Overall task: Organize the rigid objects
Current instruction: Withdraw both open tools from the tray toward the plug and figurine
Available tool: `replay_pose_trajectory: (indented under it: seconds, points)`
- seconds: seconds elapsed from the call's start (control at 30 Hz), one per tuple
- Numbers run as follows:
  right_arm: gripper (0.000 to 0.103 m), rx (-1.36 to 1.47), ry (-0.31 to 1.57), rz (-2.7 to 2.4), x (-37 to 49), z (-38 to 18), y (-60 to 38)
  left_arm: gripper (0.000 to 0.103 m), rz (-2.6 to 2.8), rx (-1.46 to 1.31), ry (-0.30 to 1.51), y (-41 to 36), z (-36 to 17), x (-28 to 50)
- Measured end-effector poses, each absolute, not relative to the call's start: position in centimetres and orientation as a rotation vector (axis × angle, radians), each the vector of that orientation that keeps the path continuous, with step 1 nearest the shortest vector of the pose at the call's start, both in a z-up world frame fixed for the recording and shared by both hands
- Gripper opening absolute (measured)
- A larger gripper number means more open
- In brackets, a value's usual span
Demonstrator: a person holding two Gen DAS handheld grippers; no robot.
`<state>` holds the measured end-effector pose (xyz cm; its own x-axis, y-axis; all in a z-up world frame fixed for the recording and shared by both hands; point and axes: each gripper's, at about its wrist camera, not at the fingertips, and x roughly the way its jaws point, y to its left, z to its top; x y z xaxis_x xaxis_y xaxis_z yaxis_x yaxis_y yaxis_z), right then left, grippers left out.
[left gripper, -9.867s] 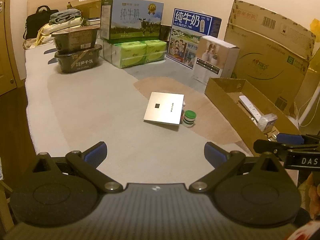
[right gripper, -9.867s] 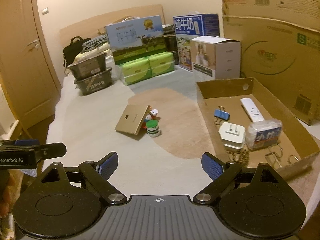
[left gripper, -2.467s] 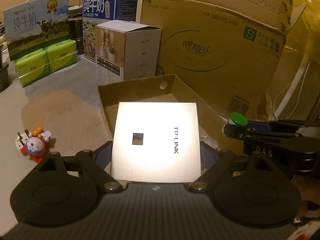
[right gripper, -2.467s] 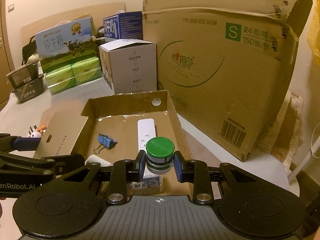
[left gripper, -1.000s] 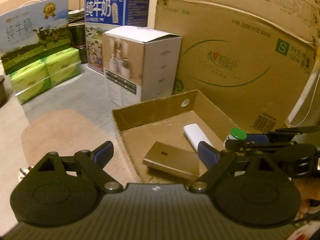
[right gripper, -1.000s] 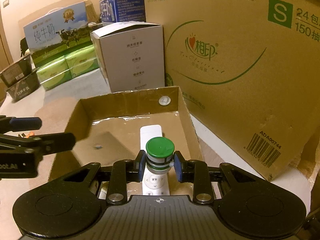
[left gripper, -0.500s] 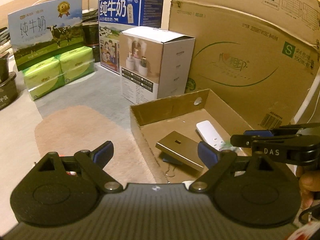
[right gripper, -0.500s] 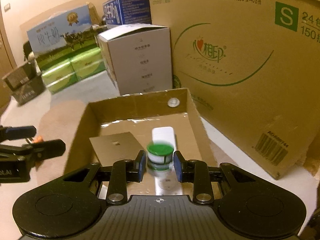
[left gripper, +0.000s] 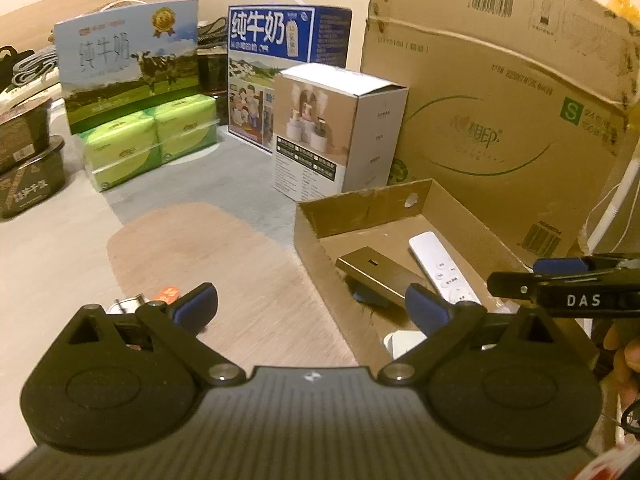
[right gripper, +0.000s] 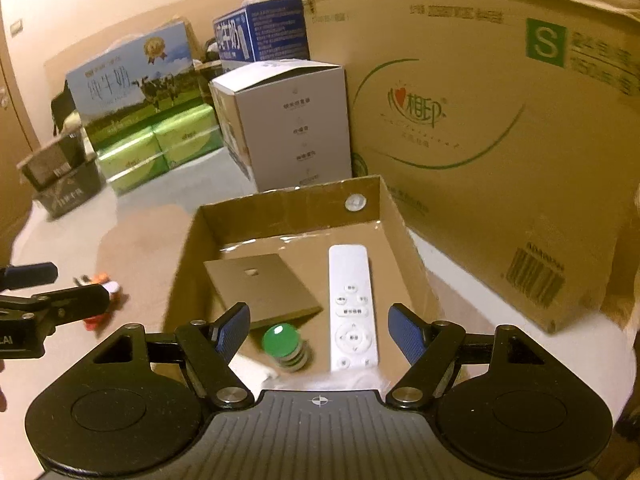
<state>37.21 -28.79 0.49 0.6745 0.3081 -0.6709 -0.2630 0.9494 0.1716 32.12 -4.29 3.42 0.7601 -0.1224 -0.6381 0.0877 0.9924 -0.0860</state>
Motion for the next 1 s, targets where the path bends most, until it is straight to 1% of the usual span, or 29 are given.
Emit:
replay_pose_trajectory:
  seconds: [0.37,0.67,1.0]
  points:
    - [0.076,0.081,0.752,0.293,30.4,3.4,-27.9,0.099,-0.106,-0.061,0.669,-1.5,6.0,25.0]
    - [0.076,0.082,0.752,0.297,24.1,4.4,-25.5,0.099,-0.100,-0.090,0.661,1.1,6.8,18.7]
    - [0.076,0.095,0.728,0.285,18.7,5.4,-23.1,0.099,-0.090,-0.115,0.660,3.6,7.1,13.8]
